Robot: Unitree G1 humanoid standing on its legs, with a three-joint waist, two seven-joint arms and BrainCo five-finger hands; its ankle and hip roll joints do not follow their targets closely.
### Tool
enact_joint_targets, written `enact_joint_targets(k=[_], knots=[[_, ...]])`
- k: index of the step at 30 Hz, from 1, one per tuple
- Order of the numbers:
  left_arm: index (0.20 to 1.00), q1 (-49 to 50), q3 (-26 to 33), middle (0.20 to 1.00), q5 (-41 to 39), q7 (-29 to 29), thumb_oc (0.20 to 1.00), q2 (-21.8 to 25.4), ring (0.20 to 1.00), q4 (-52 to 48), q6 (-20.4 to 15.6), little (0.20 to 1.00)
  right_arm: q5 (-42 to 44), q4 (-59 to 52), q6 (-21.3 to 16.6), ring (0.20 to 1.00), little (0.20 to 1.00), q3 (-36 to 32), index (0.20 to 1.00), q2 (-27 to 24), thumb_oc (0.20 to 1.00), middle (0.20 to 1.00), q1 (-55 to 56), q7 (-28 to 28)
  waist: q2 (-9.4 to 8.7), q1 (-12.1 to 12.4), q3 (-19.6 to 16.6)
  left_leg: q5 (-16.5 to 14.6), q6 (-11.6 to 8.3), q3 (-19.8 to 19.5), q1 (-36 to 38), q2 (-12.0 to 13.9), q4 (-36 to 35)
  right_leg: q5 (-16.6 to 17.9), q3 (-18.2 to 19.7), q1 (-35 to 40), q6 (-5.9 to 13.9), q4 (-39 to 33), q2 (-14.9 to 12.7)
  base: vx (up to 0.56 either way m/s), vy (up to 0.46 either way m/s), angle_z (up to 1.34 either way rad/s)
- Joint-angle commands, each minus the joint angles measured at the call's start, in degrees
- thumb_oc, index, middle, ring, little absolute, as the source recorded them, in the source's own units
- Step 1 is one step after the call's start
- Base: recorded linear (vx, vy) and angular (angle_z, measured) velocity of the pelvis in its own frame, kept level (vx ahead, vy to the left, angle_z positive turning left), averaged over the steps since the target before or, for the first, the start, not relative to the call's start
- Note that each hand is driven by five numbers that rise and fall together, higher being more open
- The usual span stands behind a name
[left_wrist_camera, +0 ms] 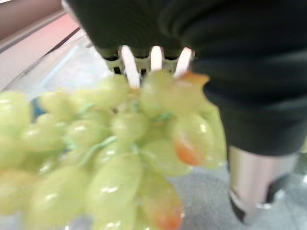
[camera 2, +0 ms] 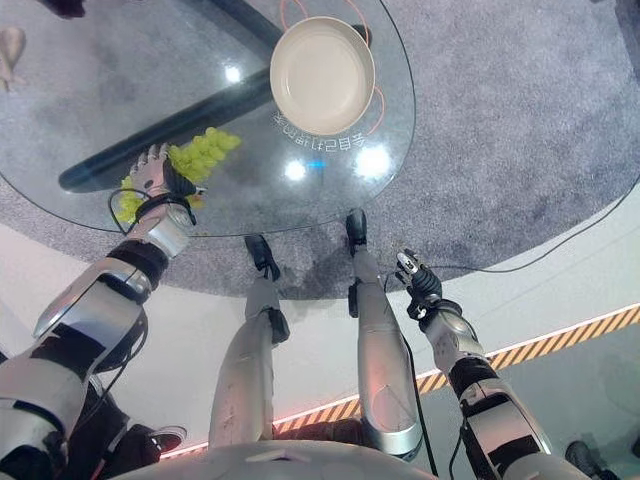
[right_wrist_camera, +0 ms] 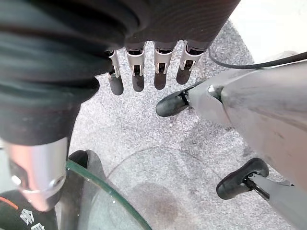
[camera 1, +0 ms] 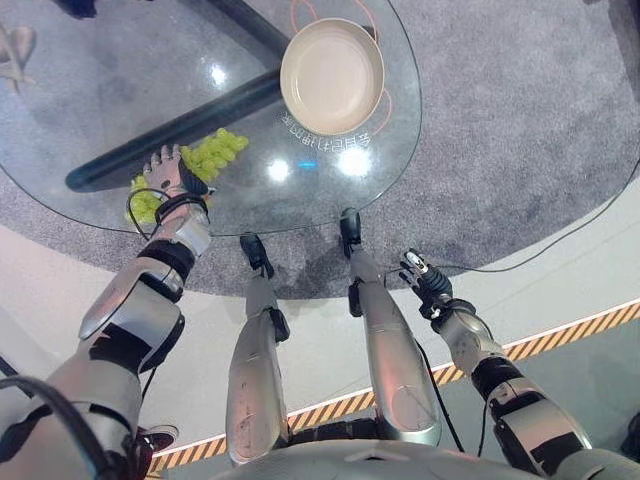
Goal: Pick up fruits into the plate
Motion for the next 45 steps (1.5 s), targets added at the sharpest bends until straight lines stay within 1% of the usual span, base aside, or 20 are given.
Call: enact_joint_targets(k=[1, 2, 5, 6, 7, 8, 12, 15, 18, 27, 31, 33, 34, 36, 38, 40, 41, 42, 45], knots=[[1.0, -3.37, 0.54, 1.0, 4.04, 2.92, 1.0, 3.16, 1.0, 5.2, 3.81, 1.0, 1.56, -2.23, -0.65, 1.0, 1.0, 1.16, 1.0, 0.98, 1.0, 1.0, 1.14, 0.16, -5.98, -0.76, -0.88, -2.5, -2.86, 1.75, 0.7, -0.2, 1.17, 2.7, 3.7, 0.18, 0.9, -0.61, 2.41, -0.01, -0.009, -0.08], [1.0, -3.8, 0.54, 1.0, 4.54, 3.37, 1.0, 3.53, 1.0, 5.65, 4.95, 1.0, 1.85, -2.53, -0.77, 1.0, 1.0, 1.25, 1.0, 0.98, 1.0, 1.0, 1.31, 0.17, -6.19, -0.89, -0.88, -2.49, -2.95, 1.79, 0.42, -0.14, 1.14, 2.77, 3.81, -0.13, 0.91, -0.74, 2.43, -0.01, -0.009, -0.07], [1.0, -4.52, 1.07, 1.0, 5.56, 3.91, 1.0, 4.67, 1.0, 7.13, 6.68, 1.0, 2.53, -2.71, -1.19, 1.0, 1.0, 1.43, 1.0, 0.99, 1.0, 1.0, 1.79, 0.66, -6.66, -1.05, -0.88, -2.5, -3.21, 1.82, -0.38, 0.11, 1.2, 3.05, 3.93, -0.89, 1.0, -1.07, 2.31, 0.0, -0.004, -0.01], [0.2, -4.65, 1.17, 0.2, 5.57, 3.95, 0.2, 5.05, 0.2, 7.52, 6.95, 0.2, 2.8, -2.71, -1.33, 1.0, 1.0, 1.49, 1.0, 0.99, 1.0, 1.0, 1.98, 0.82, -6.79, -1.09, -0.88, -2.51, -3.27, 1.81, -0.41, 0.18, 1.11, 3.18, 3.93, -0.94, 1.05, -1.27, 2.27, -0.01, -0.035, -0.02], [0.2, -4.78, 1.58, 0.2, 5.83, 3.49, 0.2, 5.68, 0.2, 7.82, 7.84, 0.2, 3.2, -2.88, -1.58, 1.0, 1.0, 1.53, 1.0, 0.94, 1.0, 1.0, 2.47, 1.18, -7.01, -1.08, -0.88, -2.54, -3.35, 1.8, -0.65, 0.29, 1.1, 3.36, 3.91, -1.05, 1.15, -1.59, 2.15, 0.0, 0.0, 0.0], [0.2, -4.75, 1.64, 0.2, 5.83, 3.49, 0.2, 5.71, 0.2, 7.89, 7.79, 0.2, 3.22, -2.87, -1.6, 1.0, 1.0, 1.54, 1.0, 0.95, 1.0, 1.0, 2.5, 1.22, -7.03, -1.09, -0.88, -2.55, -3.36, 1.8, -0.63, 0.3, 1.09, 3.38, 3.9, -1.02, 1.17, -1.65, 2.12, 0.0, 0.0, 0.0], [0.2, -4.56, 1.94, 0.2, 6.34, 3.74, 0.2, 5.99, 0.2, 8.39, 5.45, 0.2, 3.2, -3.59, -1.45, 1.0, 1.0, 1.76, 1.0, 1.01, 1.0, 1.0, 2.75, 1.07, -7.09, -0.95, -0.88, -2.76, -3.32, 1.73, -0.3, 0.28, 0.98, 3.45, 3.67, -0.6, 1.25, -2.05, 1.88, 0.0, 0.0, 0.0], [0.2, -4.14, 2.03, 0.2, 6.2, 3.91, 0.2, 6.09, 0.2, 7.8, 4.39, 0.2, 3.14, -4.42, -1.1, 1.0, 1.0, 1.8, 1.0, 1.01, 1.0, 1.0, 2.84, 0.64, -6.98, -0.76, -0.88, -2.89, -3.26, 1.62, 0.16, 0.19, 0.99, 3.19, 3.53, -0.11, 1.25, -1.94, 1.79, 0.0, 0.0, 0.0], [0.2, -3.57, 1.96, 0.2, 6.02, 4.14, 0.2, 6.02, 0.2, 7.2, 2.92, 0.2, 3.14, -4.02, -1.13, 1.0, 1.0, 1.79, 1.0, 0.95, 1.0, 1.0, 2.75, 0.75, -6.53, -0.35, -0.88, -3.0, -3.19, 1.33, 0.95, 0.0, 1.12, 2.66, 3.38, 0.76, 1.2, -1.48, 1.67, 0.01, 0.011, 0.01], [0.2, -1.58, 2.35, 0.2, 5.22, 3.51, 0.2, 6.09, 0.2, 5.31, 0.9, 0.2, 2.74, -3.3, -0.91, 1.0, 1.0, 0.98, 1.0, 0.51, 1.0, 1.0, 2.54, 0.44, -5.12, 0.59, -0.88, -3.27, -2.74, 0.56, 4.56, -0.68, 1.0, 1.6, 3.08, 4.71, 1.08, -1.01, 1.52, 0.01, 0.022, 0.03], [0.2, -0.56, 3.14, 0.2, 2.14, 4.43, 0.2, 6.08, 0.2, 3.65, -2.53, 0.2, 1.97, -3.27, -1.82, 1.0, 1.0, 0.84, 1.0, 0.47, 1.0, 1.0, 2.85, 0.52, -4.6, 0.92, -0.88, -3.67, -2.42, 0.21, 6.43, -1.0, 1.0, 1.04, 3.11, 6.5, 0.95, -0.75, 1.52, 0.0, 0.007, 0.01], [0.2, 0.03, 3.93, 0.2, 0.02, 4.33, 0.2, 6.52, 0.2, 2.09, -5.09, 0.2, 1.38, -3.66, -2.61, 1.0, 1.0, 0.82, 1.0, 0.33, 1.0, 1.0, 3.39, 0.64, -4.31, 1.2, -0.88, -4.0, -2.22, -0.05, 7.76, -1.22, 0.91, 0.83, 2.87, 7.88, 0.95, -0.92, 1.35, 0.0, 0.0, 0.0], [0.2, 0.97, 5.14, 0.2, -2.63, 3.7, 0.2, 6.65, 0.2, 0.3, -7.66, 0.2, 1.09, -4.19, -3.35, 1.0, 1.0, 0.5, 1.0, 0.29, 1.0, 1.0, 3.85, 0.98, -3.96, 1.54, -0.88, -4.3, -2.05, -0.36, 9.02, -1.43, 0.82, 0.56, 2.56, 9.25, 0.93, -1.02, 1.26, 0.03, 0.009, 0.05], [0.2, 2.17, 6.23, 0.2, -4.17, 3.27, 0.2, 6.57, 0.2, -1.04, -9.87, 0.2, 0.6, -4.67, -4.15, 1.0, 1.0, 0.29, 1.0, 0.38, 1.0, 1.0, 4.24, 1.22, -3.64, 1.85, -0.88, -4.51, -1.93, -0.62, 10.11, -1.57, 0.79, 0.31, 2.29, 10.47, 0.91, -1.03, 1.2, 0.03, 0.007, 0.07], [0.2, 4.21, 8.06, 0.2, -8.08, 1.38, 0.2, 6.19, 0.2, -3.31, -13.09, 0.2, 0.29, -5.87, -5.24, 1.0, 1.0, 0.09, 1.0, 0.37, 1.0, 1.0, 4.87, 1.54, -3.15, 2.24, -0.89, -4.89, -1.85, -0.84, 12.2, -1.65, 0.66, -0.13, 1.74, 12.71, 0.96, -1.1, 0.99, 0.04, 0.009, 0.07], [0.2, 7.63, 10.8, 0.2, -12.1, -2.17, 0.2, 5.42, 0.2, -7.37, -17.2, 0.2, -0.3, -8.63, -6.18, 1.0, 1.0, -0.57, 1.0, 0.36, 1.0, 1.0, 5.83, 1.6, -2.29, 2.8, -1.01, -5.4, -1.81, -1.11, 15.44, -1.79, 0.53, -0.71, 0.97, 16.33, 1.08, -1.31, 0.7, 0.09, 0.027, 0.12], [0.2, 8.84, 11.43, 0.2, -13.09, -3.48, 0.2, 5.38, 0.2, -8.79, -18.15, 0.2, -0.55, -9.52, -6.38, 1.0, 1.0, -0.8, 1.0, 0.29, 1.0, 1.0, 6.3, 1.79, -2.06, 2.92, -1.48, -5.56, -1.82, -1.13, 16.17, -1.81, 0.45, -0.88, 0.77, 17.21, 1.13, -1.5, 0.58, 0.15, 0.038, 0.15], [0.2, 11.08, 12.42, 0.2, -14.39, -5.24, 0.2, 5.27, 0.2, -11.72, -19.86, 0.2, -1.3, -11.21, -6.83, 1.0, 1.0, -1.37, 1.0, 0.14, 1.0, 1.0, 7.25, 2.06, -1.63, 3.2, -2.59, -5.81, -1.8, -1.08, 17.15, -1.88, 0.29, -1.12, 0.44, 18.37, 1.18, -1.77, 0.39, 0.13, 0.032, 0.14], [0.2, 15.68, 14.05, 0.2, -16.02, -9.1, 0.2, 6.01, 0.2, -19.24, -20.79, 0.2, -3.58, -15.61, -7.45, 1.0, 1.0, -2.4, 1.0, -0.33, 1.0, 1.0, 8.9, 1.63, -0.78, 3.76, -4.86, -6.43, -1.83, -1.13, 19.24, -2.02, 0.05, -1.59, -0.34, 21.14, 1.28, -2.55, -0.1, 0.12, 0.031, 0.11]])
